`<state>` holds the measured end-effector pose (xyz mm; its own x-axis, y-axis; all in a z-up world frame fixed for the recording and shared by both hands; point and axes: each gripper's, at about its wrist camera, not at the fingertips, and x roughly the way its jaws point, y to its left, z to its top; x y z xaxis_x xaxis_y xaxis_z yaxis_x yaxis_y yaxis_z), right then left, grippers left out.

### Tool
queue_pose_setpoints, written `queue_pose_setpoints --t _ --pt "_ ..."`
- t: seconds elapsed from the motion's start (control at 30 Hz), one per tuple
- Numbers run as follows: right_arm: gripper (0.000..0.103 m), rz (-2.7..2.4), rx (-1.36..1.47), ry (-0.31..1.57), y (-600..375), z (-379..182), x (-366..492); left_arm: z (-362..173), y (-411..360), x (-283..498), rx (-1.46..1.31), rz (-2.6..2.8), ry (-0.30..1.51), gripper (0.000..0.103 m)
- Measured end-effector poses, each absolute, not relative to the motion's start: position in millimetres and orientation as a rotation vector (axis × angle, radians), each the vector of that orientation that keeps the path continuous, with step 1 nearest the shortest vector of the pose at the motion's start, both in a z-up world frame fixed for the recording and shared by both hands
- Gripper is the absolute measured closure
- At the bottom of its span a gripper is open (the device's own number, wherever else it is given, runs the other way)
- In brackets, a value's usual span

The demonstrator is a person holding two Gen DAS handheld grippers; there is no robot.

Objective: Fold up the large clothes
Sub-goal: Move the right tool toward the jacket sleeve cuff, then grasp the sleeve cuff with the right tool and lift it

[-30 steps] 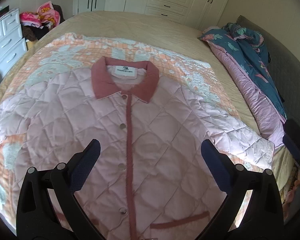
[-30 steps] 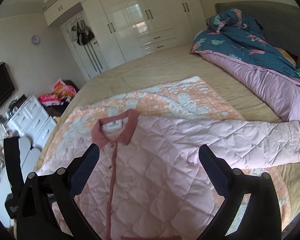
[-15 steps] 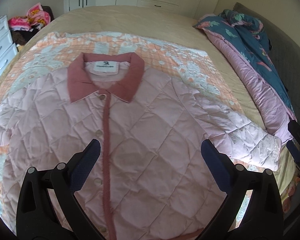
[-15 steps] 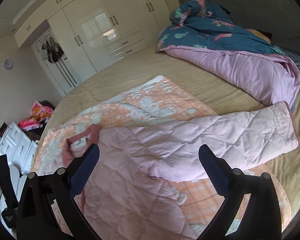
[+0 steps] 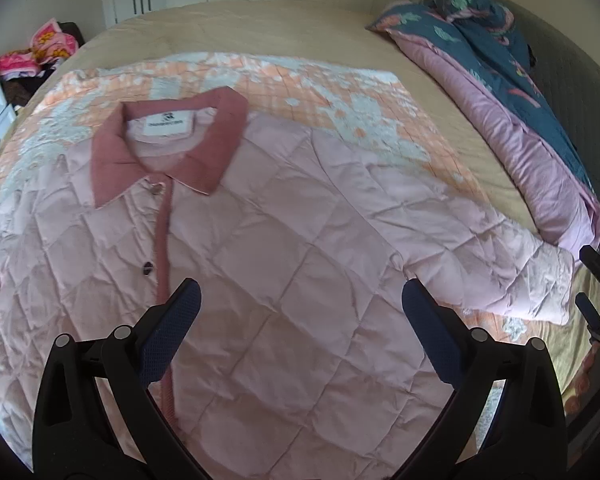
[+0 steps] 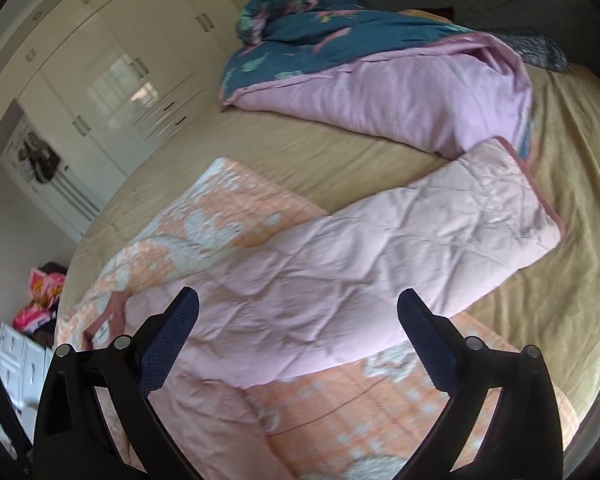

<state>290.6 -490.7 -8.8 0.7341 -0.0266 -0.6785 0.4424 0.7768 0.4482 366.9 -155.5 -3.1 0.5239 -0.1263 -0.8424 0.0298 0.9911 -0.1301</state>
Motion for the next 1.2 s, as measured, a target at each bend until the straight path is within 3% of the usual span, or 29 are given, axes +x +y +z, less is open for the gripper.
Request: queue_pose_setpoints --t 0.67,0.87,0.93,0.97,1.0,1.1,1.2 --pt "0.004 -0.589 0.981 0.758 -594.1 -100.4 277.2 -33.4 -147.0 385.5 -0.079 -0.064 1.046 0.009" --pt "0.004 -0.591 1.133 0.679 -606.6 -124.8 278.2 -34.7 -126.8 392.7 -0.067 -0.037 1.052 0.009" --pt "0.016 -0.582 1.138 0.635 -609.1 -124.8 275.2 -32.6 -117.8 392.4 -0.075 -0.033 1.049 0.009" --pt "0.037 -0.588 1.147 0.629 -611.0 -126.9 272.7 -31.8 -115.0 391.8 -0.078 -0.032 1.048 0.009" --pt "0.051 -0.587 1.164 0.619 -613.9 -129.2 271.1 -30.5 -110.6 391.0 -0.08 -0.028 1.046 0.009" --pt "0.072 -0.547 1.207 0.551 -618.6 -130.9 260.7 -23.8 -99.8 388.0 -0.086 -0.006 1.021 0.009" --pt "0.083 -0.477 1.125 0.462 -610.5 -100.4 258.3 -11.5 -88.9 384.5 -0.095 0.014 0.979 0.009"
